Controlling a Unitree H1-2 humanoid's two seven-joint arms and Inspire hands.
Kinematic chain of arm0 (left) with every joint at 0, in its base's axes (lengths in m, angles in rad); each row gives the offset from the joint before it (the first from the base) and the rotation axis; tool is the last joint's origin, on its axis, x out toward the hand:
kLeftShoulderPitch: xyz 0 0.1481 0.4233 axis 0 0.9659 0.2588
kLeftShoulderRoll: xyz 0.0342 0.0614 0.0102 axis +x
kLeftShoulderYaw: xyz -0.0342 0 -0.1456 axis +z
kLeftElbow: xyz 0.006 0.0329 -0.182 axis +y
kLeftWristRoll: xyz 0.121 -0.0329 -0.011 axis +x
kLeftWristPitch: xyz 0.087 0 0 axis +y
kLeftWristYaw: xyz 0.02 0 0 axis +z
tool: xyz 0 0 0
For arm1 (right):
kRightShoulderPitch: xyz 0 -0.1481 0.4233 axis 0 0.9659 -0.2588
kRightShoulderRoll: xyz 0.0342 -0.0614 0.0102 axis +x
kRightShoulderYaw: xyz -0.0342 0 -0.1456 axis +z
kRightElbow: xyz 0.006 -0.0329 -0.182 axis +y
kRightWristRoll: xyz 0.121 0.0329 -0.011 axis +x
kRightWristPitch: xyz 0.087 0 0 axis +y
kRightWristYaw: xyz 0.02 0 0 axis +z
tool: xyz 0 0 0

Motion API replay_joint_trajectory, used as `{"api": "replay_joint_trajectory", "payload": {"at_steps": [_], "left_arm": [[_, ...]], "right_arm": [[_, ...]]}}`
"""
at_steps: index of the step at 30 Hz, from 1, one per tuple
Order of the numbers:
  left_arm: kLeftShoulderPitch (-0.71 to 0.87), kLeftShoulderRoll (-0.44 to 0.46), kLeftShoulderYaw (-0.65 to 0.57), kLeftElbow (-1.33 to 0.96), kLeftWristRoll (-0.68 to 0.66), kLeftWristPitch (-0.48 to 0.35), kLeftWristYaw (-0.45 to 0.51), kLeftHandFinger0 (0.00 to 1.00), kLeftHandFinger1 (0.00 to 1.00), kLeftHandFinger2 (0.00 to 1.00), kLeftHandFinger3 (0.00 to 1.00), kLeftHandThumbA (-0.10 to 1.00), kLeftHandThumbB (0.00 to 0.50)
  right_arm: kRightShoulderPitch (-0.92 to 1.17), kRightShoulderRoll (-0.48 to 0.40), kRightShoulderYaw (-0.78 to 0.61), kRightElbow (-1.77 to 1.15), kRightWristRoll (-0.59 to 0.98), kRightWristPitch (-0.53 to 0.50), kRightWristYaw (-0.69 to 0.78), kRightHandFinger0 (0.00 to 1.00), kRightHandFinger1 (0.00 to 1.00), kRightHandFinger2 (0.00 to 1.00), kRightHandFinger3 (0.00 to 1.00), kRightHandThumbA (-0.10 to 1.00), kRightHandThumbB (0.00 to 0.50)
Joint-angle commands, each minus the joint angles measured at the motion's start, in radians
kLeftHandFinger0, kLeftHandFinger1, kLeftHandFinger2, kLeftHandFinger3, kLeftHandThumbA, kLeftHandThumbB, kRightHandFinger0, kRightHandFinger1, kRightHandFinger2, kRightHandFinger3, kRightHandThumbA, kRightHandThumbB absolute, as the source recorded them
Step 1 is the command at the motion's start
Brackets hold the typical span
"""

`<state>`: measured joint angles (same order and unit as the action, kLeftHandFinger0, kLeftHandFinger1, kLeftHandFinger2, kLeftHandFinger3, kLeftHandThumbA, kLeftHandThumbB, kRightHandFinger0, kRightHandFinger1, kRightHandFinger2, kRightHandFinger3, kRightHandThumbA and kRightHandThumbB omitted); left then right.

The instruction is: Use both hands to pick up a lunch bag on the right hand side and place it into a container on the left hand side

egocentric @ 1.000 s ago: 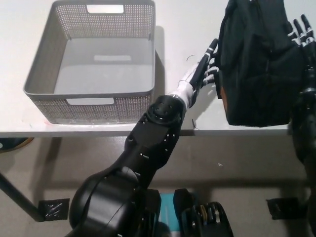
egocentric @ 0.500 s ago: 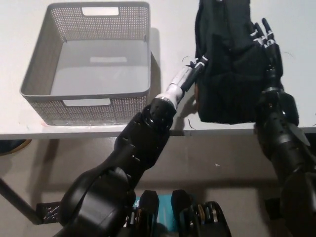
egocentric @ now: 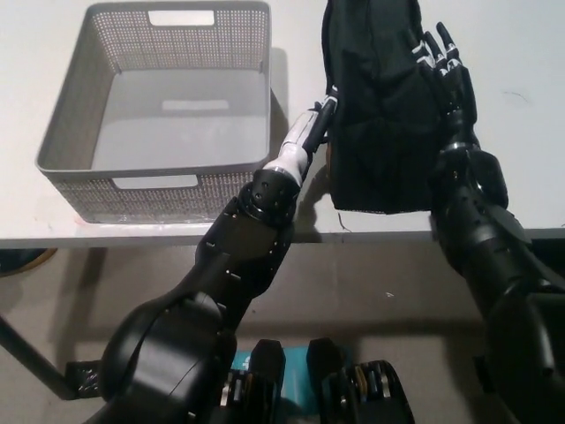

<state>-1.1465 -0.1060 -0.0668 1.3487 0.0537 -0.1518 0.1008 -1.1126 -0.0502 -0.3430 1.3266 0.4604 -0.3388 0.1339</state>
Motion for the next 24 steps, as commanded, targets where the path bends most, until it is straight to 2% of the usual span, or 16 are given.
{"api": "replay_joint_trajectory", "payload": {"at_steps": [1,4,5,7,10,15,16,17,24], "left_arm": [[-0.1,-0.012,0.016,-0.011,-0.016,0.009,-0.019,1.0,1.0,1.0,1.0,1.0,0.349],[-0.11,-0.009,0.023,-0.019,-0.015,0.004,-0.01,1.0,1.0,1.0,1.0,1.0,0.323],[-0.12,-0.008,0.032,-0.021,-0.021,0.013,-0.005,1.0,1.0,1.0,1.0,1.0,0.33],[-0.132,-0.005,0.051,-0.024,-0.038,-0.013,-0.008,1.0,1.0,1.0,1.0,1.0,0.299],[-0.15,0.001,0.057,-0.03,-0.04,-0.022,-0.016,1.0,1.0,1.0,1.0,1.0,0.299],[-0.208,0.031,0.077,-0.043,-0.056,-0.049,-0.041,1.0,1.0,1.0,1.0,1.0,0.251],[-0.209,0.032,0.078,-0.043,-0.057,-0.05,-0.042,1.0,1.0,1.0,1.0,1.0,0.25],[-0.227,0.04,0.088,-0.048,-0.067,-0.042,-0.049,1.0,1.0,1.0,1.0,1.0,0.262],[-0.266,0.062,0.087,-0.094,-0.059,-0.021,-0.035,1.0,1.0,1.0,1.0,1.0,0.291]], "right_arm": [[-0.081,0.087,0.05,0.024,-0.051,0.095,0.009,1.0,1.0,1.0,1.0,1.0,0.1],[-0.097,0.084,0.06,0.023,-0.055,0.079,0.009,1.0,1.0,1.0,1.0,1.0,0.077],[-0.109,0.084,0.06,0.023,-0.053,0.076,0.003,1.0,1.0,1.0,1.0,1.0,0.076],[-0.133,0.08,0.066,0.023,-0.058,0.08,-0.019,1.0,1.0,1.0,1.0,1.0,0.095],[-0.155,0.076,0.07,0.023,-0.057,0.087,-0.028,1.0,1.0,1.0,1.0,1.0,0.106],[-0.223,0.069,0.074,0.009,-0.053,0.073,-0.01,1.0,1.0,1.0,1.0,1.0,0.072],[-0.225,0.069,0.074,0.009,-0.053,0.073,-0.012,1.0,1.0,1.0,1.0,1.0,0.072],[-0.246,0.071,0.059,0.003,-0.035,0.094,-0.008,1.0,1.0,1.0,1.0,1.0,0.1],[-0.305,0.071,0.055,-0.02,-0.03,0.119,-0.022,1.0,1.0,1.0,1.0,1.0,0.116]]}}
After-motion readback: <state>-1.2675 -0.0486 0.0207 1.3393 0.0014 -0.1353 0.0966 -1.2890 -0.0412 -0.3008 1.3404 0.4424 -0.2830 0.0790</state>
